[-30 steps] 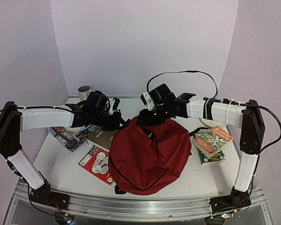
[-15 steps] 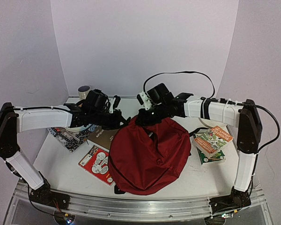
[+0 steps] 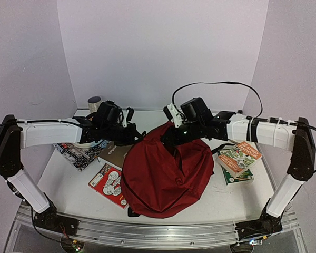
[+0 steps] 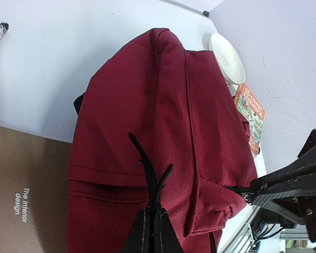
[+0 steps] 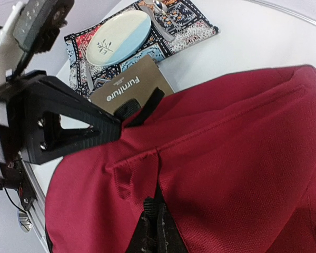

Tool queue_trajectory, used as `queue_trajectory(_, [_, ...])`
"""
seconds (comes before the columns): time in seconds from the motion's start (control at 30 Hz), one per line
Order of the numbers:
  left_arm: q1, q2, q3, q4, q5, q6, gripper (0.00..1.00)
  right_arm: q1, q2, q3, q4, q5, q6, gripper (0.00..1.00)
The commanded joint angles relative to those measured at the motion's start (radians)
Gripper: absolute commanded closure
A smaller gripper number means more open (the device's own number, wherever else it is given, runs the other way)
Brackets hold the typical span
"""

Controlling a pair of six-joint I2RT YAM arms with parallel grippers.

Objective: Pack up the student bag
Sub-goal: Zip the lower front pocket of the student bag.

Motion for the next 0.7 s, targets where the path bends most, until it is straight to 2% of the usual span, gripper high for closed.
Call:
queue_trajectory(0.0, [0.076,0.023,0.027,0.021,-0.062,-0.063,1.0,-0.002,-0.082,-0.078,-0.013,0.028,-0.02,1.0])
queue_trajectory(0.23, [0.185,0.018,-0.022,0.038,-0.039,-0.155,1.0,-0.005,-0.18,-0.195,-0.011,0.124,-0.032,1.0])
queue_trajectory(0.5, [0.25,0.019,-0.064,0.084,-0.004,-0.217,1.0,-0.041,-0.299,-0.312,-0.007,0.215,-0.036,1.0])
queue_trajectory(0.57, [0.253,0.026,-0.065,0.092,0.014,-0.218,1.0,-0.043,-0.304,-0.326,0.003,0.214,-0.038,1.0])
queue_trajectory(0.67, [0.246,0.029,-0.048,0.097,0.058,-0.182,0.97,-0.044,-0.282,-0.328,0.061,0.12,-0.04,1.0])
